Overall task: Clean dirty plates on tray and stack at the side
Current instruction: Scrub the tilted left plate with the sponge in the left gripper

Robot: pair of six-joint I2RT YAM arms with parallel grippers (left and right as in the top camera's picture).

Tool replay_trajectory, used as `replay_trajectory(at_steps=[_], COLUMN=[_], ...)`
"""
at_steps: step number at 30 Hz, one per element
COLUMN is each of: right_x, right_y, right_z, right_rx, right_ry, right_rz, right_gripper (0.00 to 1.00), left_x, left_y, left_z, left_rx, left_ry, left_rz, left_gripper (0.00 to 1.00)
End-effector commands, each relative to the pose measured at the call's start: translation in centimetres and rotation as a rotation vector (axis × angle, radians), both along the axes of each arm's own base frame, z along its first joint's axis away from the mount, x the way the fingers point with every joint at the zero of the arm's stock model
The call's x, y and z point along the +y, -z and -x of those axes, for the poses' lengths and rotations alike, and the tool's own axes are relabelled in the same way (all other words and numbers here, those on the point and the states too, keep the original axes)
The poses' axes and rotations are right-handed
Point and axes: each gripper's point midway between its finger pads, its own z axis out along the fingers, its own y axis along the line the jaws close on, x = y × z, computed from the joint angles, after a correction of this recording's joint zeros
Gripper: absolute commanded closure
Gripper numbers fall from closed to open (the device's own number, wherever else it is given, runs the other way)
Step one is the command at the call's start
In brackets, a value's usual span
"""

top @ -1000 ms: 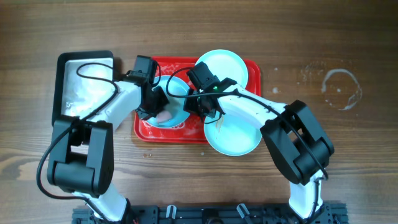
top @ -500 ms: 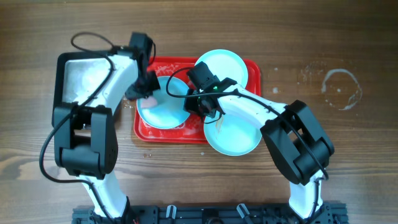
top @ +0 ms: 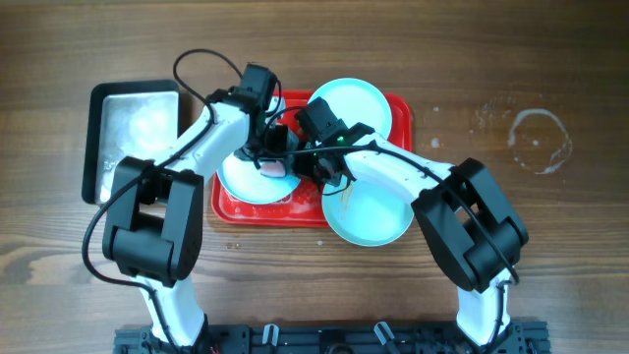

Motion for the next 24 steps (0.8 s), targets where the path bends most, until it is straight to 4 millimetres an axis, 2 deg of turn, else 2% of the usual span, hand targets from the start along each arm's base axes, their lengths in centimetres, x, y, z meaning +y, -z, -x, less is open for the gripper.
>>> replay_trajectory(at_steps=[1,3,4,7,9,13,17,21,24], right_x=[-0.2,-0.2,-0.2,-0.2,-0.1,-0.1,-0.1,0.2,0.4], right_y=[1.3,1.3,1.3,1.3,1.3,1.2,1.2,1.0,-0.1], right_z=[0.5,0.6,0.6,0.6,0.6,0.6,0.6,0.7,0.5], right_rx=[0.022,0.024,0.024,0.024,0.026,0.026,0.026,0.027,-0.005], right_ry=[-0.02,-0.021,-0.022,-0.023,-0.024,-0.025,-0.025,-0.039,-0.066], right_rz=[0.018,0.015,0.016,0.015,0.013,0.013,0.013,-0.004,-0.014], right_gripper=[0.96,0.96,0.96,0.96,0.96,0.96,0.96,0.96,0.96], left_x=[0.1,1.5,3.3,7.0,10.0,13.0,14.3,14.3,13.8], left_y=[2.0,2.7,3.2,3.8,3.7,3.0,2.5,2.5,2.5], left_z=[1.5,1.6,1.4,1.4,1.0,-0.6,-0.8,-0.6,-0.6], left_rx=[0.048,0.044,0.033,0.028,0.01,-0.074,-0.099,-0.094,-0.097], left_ry=[0.013,-0.027,-0.087,-0.212,-0.294,-0.31,-0.281,-0.279,-0.269], left_rz=[0.013,-0.041,-0.115,-0.229,-0.313,-0.443,-0.529,-0.53,-0.53], left_gripper=[0.96,0.96,0.96,0.96,0.96,0.96,0.96,0.96,0.96])
